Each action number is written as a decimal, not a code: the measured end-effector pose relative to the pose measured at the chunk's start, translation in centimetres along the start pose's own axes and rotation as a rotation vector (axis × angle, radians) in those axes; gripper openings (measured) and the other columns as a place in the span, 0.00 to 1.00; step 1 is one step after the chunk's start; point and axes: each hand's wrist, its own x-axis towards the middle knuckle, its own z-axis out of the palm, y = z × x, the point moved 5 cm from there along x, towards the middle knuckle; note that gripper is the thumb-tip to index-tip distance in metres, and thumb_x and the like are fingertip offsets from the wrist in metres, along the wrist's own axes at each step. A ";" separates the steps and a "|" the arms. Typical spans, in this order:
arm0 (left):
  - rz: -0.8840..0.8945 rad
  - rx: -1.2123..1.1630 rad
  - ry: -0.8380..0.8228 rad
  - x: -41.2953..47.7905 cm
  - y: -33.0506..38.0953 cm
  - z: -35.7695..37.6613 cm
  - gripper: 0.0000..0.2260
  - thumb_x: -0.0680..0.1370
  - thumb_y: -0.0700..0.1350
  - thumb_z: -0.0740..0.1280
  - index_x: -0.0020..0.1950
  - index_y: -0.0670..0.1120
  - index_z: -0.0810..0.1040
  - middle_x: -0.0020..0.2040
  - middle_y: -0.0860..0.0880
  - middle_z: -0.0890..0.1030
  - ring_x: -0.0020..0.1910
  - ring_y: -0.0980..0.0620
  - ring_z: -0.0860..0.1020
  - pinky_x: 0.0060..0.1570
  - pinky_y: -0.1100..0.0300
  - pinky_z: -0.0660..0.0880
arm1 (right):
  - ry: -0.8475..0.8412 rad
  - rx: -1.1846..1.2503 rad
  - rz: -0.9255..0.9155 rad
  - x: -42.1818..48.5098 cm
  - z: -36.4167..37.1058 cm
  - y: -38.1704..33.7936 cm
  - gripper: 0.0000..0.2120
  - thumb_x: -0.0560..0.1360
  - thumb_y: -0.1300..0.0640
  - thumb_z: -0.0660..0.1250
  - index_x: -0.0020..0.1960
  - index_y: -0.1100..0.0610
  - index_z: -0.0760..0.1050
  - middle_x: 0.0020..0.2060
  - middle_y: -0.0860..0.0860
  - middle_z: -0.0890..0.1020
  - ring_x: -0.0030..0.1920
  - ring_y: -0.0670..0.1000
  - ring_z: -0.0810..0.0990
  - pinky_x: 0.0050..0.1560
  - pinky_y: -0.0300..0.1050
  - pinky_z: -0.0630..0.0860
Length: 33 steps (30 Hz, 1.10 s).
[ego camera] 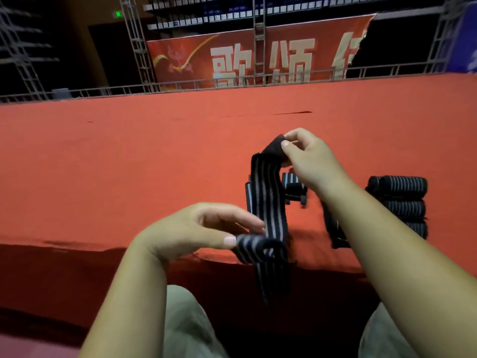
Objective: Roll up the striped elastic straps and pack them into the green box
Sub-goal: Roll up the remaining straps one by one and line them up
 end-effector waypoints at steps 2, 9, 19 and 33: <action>0.095 -0.077 0.025 0.0 0.7 -0.7 0.07 0.83 0.39 0.70 0.55 0.41 0.88 0.55 0.33 0.87 0.51 0.44 0.87 0.65 0.39 0.81 | -0.037 -0.019 -0.047 0.3 0.0 -0.8 0.06 0.84 0.54 0.64 0.51 0.48 0.79 0.42 0.48 0.86 0.42 0.53 0.85 0.54 0.56 0.81; 0.164 0.079 0.558 4.5 1.8 -3.7 0.14 0.81 0.50 0.76 0.66 0.53 0.82 0.56 0.52 0.87 0.38 0.52 0.83 0.37 0.53 0.80 | -0.145 -0.024 -0.164 -0.6 0.8 -1.8 0.07 0.84 0.56 0.68 0.50 0.46 0.81 0.44 0.43 0.87 0.41 0.40 0.81 0.46 0.41 0.77; 0.026 -0.001 0.413 7.7 2.5 -2.6 0.06 0.84 0.41 0.71 0.58 0.39 0.85 0.44 0.43 0.88 0.34 0.50 0.86 0.36 0.56 0.85 | -0.062 0.094 -0.096 -0.9 0.2 0.1 0.03 0.81 0.50 0.72 0.54 0.45 0.84 0.46 0.45 0.88 0.44 0.43 0.84 0.49 0.47 0.79; 0.110 -0.079 0.681 11.1 2.2 -7.5 0.06 0.83 0.41 0.73 0.57 0.38 0.84 0.47 0.42 0.87 0.32 0.51 0.85 0.32 0.59 0.81 | -0.275 -0.157 0.201 -4.2 1.7 7.6 0.11 0.82 0.44 0.71 0.47 0.49 0.84 0.35 0.48 0.85 0.33 0.40 0.80 0.47 0.49 0.79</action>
